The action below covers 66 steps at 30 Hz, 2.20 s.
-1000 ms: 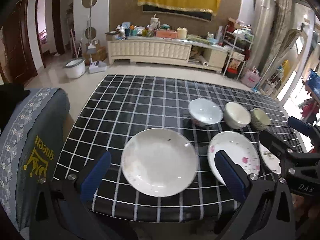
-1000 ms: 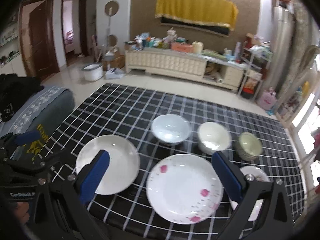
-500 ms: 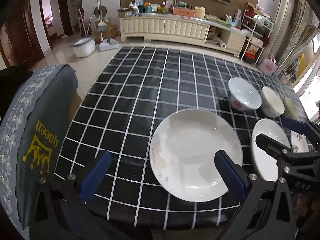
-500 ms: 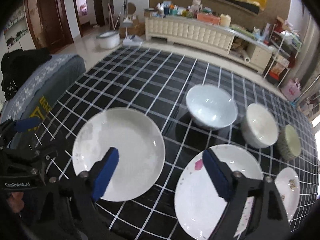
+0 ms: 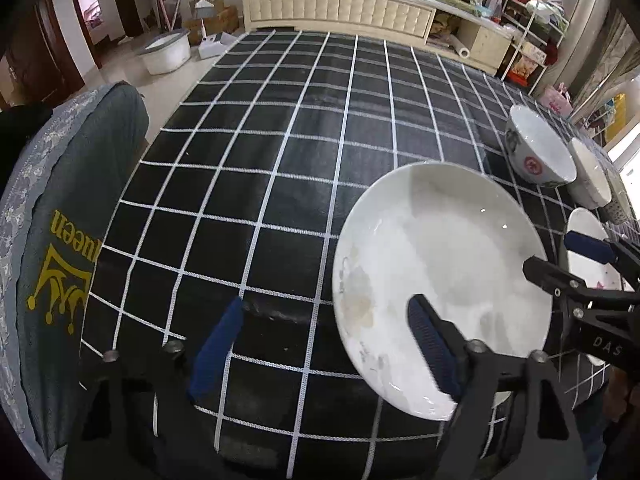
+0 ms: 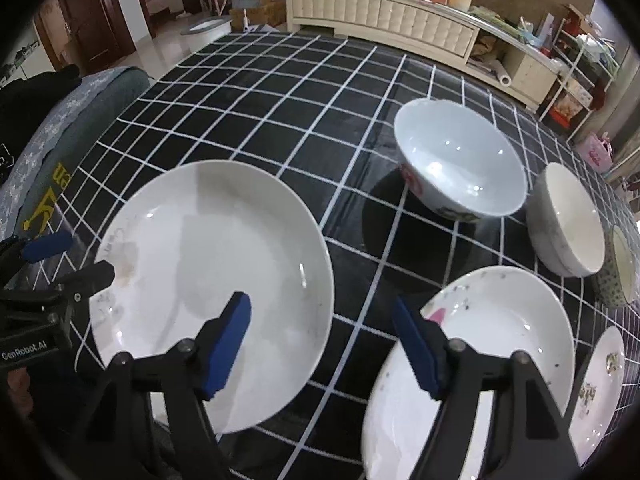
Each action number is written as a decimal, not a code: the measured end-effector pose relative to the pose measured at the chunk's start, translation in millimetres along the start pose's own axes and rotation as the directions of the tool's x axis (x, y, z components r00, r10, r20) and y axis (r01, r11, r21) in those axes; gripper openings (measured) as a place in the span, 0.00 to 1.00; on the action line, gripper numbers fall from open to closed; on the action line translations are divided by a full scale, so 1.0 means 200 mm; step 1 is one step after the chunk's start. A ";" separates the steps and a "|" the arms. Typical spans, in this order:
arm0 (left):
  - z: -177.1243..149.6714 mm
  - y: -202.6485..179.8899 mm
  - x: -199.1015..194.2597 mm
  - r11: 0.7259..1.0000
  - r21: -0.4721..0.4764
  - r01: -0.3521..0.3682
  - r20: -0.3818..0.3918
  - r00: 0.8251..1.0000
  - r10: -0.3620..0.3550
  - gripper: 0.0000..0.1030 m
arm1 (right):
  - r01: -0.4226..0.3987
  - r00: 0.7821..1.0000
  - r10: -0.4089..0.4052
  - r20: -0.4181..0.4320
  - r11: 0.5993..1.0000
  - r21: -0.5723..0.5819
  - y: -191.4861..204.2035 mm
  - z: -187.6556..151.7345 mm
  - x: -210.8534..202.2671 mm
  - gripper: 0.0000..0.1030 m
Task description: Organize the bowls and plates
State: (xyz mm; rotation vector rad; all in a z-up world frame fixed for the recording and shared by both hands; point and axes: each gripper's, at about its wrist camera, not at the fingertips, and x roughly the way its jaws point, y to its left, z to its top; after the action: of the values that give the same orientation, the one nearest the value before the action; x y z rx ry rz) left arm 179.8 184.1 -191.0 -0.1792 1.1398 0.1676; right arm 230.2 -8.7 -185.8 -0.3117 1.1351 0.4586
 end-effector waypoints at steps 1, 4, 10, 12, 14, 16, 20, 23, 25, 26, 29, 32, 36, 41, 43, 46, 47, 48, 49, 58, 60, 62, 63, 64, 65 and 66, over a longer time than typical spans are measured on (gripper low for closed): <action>0.00 0.00 0.02 1.000 0.004 0.000 -0.015 1.000 0.000 0.73 | 0.001 1.000 -0.001 -0.006 1.000 0.001 0.00 0.00 0.01 0.67; 0.00 0.00 0.08 1.000 0.006 -0.001 -0.050 0.999 0.001 0.67 | -0.015 1.000 0.015 -0.026 1.000 0.008 -0.01 -0.01 0.04 0.55; 0.00 -0.01 0.15 1.000 0.007 0.026 -0.085 0.996 -0.025 0.55 | -0.042 0.998 0.043 -0.046 0.999 0.025 -0.03 -0.02 0.09 0.39; 0.02 -0.01 0.15 0.999 0.008 0.051 -0.086 0.995 -0.050 0.46 | -0.067 0.997 0.068 -0.043 0.997 0.031 -0.03 -0.01 0.09 0.27; 0.03 -0.02 0.15 0.997 0.011 0.075 -0.088 0.993 -0.074 0.32 | -0.058 0.997 0.059 -0.042 0.998 0.026 -0.01 -0.01 0.08 0.27; 0.04 -0.05 0.16 0.995 0.026 0.093 -0.092 0.992 -0.091 0.23 | -0.065 0.997 0.066 -0.038 0.997 0.039 -0.02 -0.02 0.08 0.23; 0.05 -0.07 0.15 0.996 0.038 0.075 -0.087 0.994 -0.072 0.22 | -0.081 0.996 0.083 -0.032 0.994 0.074 -0.05 -0.03 0.07 0.19; 0.05 -0.07 0.15 0.997 0.033 0.074 -0.089 0.993 -0.071 0.22 | -0.070 0.997 0.072 -0.028 0.995 0.074 -0.03 -0.03 0.05 0.19; 0.04 -0.09 0.14 0.997 0.047 0.063 -0.085 0.995 -0.059 0.22 | -0.066 0.997 0.068 -0.025 0.995 0.079 -0.02 -0.02 0.04 0.19; 0.04 -0.09 0.13 0.997 0.053 0.060 -0.080 0.995 -0.056 0.21 | -0.065 0.997 0.067 -0.023 0.995 0.082 -0.02 -0.02 0.03 0.19; 0.02 -0.10 0.10 0.997 0.060 0.053 -0.064 0.997 -0.049 0.20 | -0.081 0.996 0.084 -0.028 0.992 0.093 -0.02 -0.01 0.02 0.19; 0.03 -0.08 0.08 0.998 0.057 0.037 -0.063 0.997 -0.034 0.19 | -0.103 0.993 0.108 -0.045 0.990 0.100 0.00 0.01 0.04 0.19; 0.02 -0.04 0.08 0.998 0.052 0.033 -0.081 0.996 -0.028 0.19 | -0.105 0.992 0.111 -0.057 0.989 0.100 0.02 0.02 0.05 0.19; 0.02 -0.02 0.11 0.998 0.052 0.029 -0.096 0.995 -0.024 0.19 | -0.087 0.993 0.094 -0.071 0.991 0.102 0.02 0.03 0.09 0.19; 0.01 -0.01 0.14 0.998 0.044 0.040 -0.103 0.994 -0.035 0.19 | -0.080 0.993 0.088 -0.076 0.992 0.093 0.04 0.03 0.10 0.19; 0.02 0.00 0.14 0.998 0.044 0.044 -0.098 0.994 -0.040 0.19 | -0.085 0.993 0.092 -0.074 0.991 0.100 0.03 0.02 0.10 0.19; 0.03 0.00 0.14 0.998 0.043 0.044 -0.098 0.994 -0.040 0.19 | -0.086 0.993 0.094 -0.074 0.991 0.107 0.03 0.02 0.10 0.19; 0.03 0.00 0.14 0.998 0.042 0.044 -0.098 0.994 -0.040 0.19 | -0.086 0.993 0.094 -0.074 0.990 0.111 0.03 0.02 0.10 0.19; 0.02 0.00 0.14 0.998 0.039 0.043 -0.098 0.994 -0.039 0.18 | -0.082 0.993 0.090 -0.070 0.990 0.114 0.03 0.02 0.09 0.19; -0.01 -0.03 -0.03 0.998 0.067 0.021 -0.033 0.999 -0.019 0.17 | -0.054 0.998 0.052 0.030 0.995 0.086 -0.01 -0.01 -0.11 0.19; -0.01 -0.07 -0.08 0.996 0.076 0.044 -0.021 0.999 -0.043 0.17 | -0.070 0.997 0.066 0.038 0.992 0.104 -0.04 -0.04 -0.15 0.19; -0.01 -0.13 -0.12 0.994 0.091 0.058 -0.010 0.998 -0.058 0.17 | -0.079 0.996 0.074 0.045 0.989 0.127 -0.10 -0.08 -0.19 0.19; -0.01 -0.15 -0.14 0.994 0.096 0.060 -0.005 0.998 -0.059 0.17 | -0.081 0.996 0.076 0.047 0.987 0.137 -0.12 -0.09 -0.20 0.19; -0.01 -0.18 -0.16 0.992 0.105 0.069 0.002 0.998 -0.069 0.17 | -0.082 0.996 0.075 0.050 0.986 0.147 -0.15 -0.12 -0.22 0.19; -0.02 -0.22 -0.18 0.990 0.114 0.087 0.006 0.996 -0.089 0.17 | -0.081 0.996 0.074 0.054 0.984 0.157 -0.16 -0.12 -0.23 0.19; -0.01 -0.24 -0.19 0.988 0.121 0.100 0.007 0.995 -0.102 0.17 | -0.081 0.996 0.072 0.057 0.983 0.166 -0.18 -0.15 -0.25 0.19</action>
State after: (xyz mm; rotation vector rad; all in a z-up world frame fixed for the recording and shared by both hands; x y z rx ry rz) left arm 172.8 135.9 -154.8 -0.1283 1.1218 0.0097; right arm 207.9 -62.5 -151.6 -0.1086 1.1309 0.4328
